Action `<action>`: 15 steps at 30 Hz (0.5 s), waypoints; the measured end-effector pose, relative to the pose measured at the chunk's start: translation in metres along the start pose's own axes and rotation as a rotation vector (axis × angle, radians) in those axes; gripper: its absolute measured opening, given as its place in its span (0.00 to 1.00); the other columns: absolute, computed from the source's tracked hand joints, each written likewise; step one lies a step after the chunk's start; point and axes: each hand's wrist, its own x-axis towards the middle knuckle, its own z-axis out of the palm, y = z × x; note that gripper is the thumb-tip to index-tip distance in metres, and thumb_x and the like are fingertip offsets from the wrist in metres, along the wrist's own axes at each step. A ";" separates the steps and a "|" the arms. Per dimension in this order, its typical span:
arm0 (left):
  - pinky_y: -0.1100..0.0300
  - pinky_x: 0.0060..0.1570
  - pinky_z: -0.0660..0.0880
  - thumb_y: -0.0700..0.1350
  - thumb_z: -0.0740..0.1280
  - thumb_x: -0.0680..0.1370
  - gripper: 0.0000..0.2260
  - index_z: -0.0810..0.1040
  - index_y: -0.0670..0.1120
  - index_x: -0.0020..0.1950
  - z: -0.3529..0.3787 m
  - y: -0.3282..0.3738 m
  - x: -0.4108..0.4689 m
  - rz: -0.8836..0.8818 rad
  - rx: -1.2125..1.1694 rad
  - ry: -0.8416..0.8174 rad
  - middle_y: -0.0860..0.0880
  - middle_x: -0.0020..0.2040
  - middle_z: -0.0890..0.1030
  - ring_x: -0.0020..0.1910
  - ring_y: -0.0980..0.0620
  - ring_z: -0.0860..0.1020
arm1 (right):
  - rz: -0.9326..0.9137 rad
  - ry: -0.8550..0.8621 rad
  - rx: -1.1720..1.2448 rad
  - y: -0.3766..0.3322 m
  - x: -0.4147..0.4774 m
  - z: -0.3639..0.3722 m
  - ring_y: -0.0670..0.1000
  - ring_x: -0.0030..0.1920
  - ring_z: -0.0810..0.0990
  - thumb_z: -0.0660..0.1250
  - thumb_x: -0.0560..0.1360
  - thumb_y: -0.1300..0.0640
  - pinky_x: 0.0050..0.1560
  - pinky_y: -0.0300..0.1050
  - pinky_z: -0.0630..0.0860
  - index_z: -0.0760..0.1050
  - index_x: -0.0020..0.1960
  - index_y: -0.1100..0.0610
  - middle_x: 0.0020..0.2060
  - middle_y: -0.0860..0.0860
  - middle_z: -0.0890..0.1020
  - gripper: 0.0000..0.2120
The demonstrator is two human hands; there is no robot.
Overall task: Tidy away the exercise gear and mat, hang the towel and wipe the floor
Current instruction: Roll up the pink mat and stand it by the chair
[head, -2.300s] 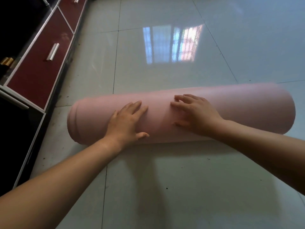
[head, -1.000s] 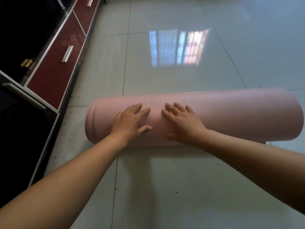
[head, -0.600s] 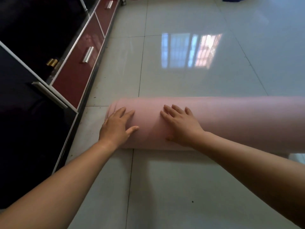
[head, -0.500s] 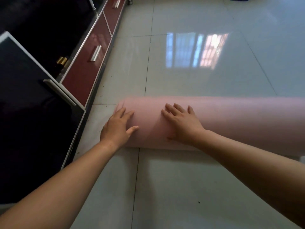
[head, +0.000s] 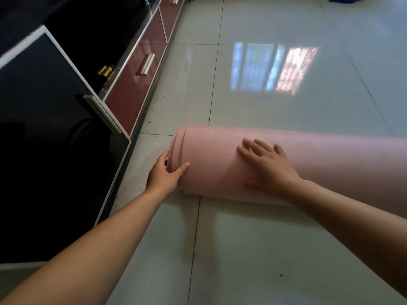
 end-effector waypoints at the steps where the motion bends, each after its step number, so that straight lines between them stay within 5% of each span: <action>1: 0.48 0.61 0.72 0.52 0.71 0.72 0.32 0.63 0.48 0.73 -0.001 0.001 -0.001 0.001 -0.023 0.006 0.46 0.68 0.71 0.63 0.45 0.72 | 0.001 0.001 0.010 0.000 -0.001 0.000 0.52 0.76 0.47 0.68 0.69 0.40 0.71 0.57 0.49 0.46 0.76 0.48 0.76 0.48 0.46 0.45; 8: 0.59 0.48 0.75 0.46 0.75 0.69 0.27 0.70 0.48 0.67 -0.009 0.022 -0.016 0.139 -0.129 0.136 0.49 0.57 0.77 0.53 0.49 0.76 | -0.016 0.002 0.017 0.005 -0.013 -0.021 0.52 0.75 0.46 0.67 0.71 0.40 0.72 0.55 0.49 0.44 0.76 0.49 0.76 0.48 0.45 0.44; 15: 0.50 0.59 0.75 0.50 0.77 0.66 0.32 0.69 0.52 0.67 -0.031 0.109 -0.057 0.195 -0.057 0.216 0.52 0.62 0.75 0.59 0.51 0.74 | 0.044 0.024 0.236 0.015 -0.047 -0.102 0.53 0.74 0.56 0.70 0.71 0.46 0.71 0.45 0.55 0.55 0.75 0.54 0.75 0.51 0.56 0.39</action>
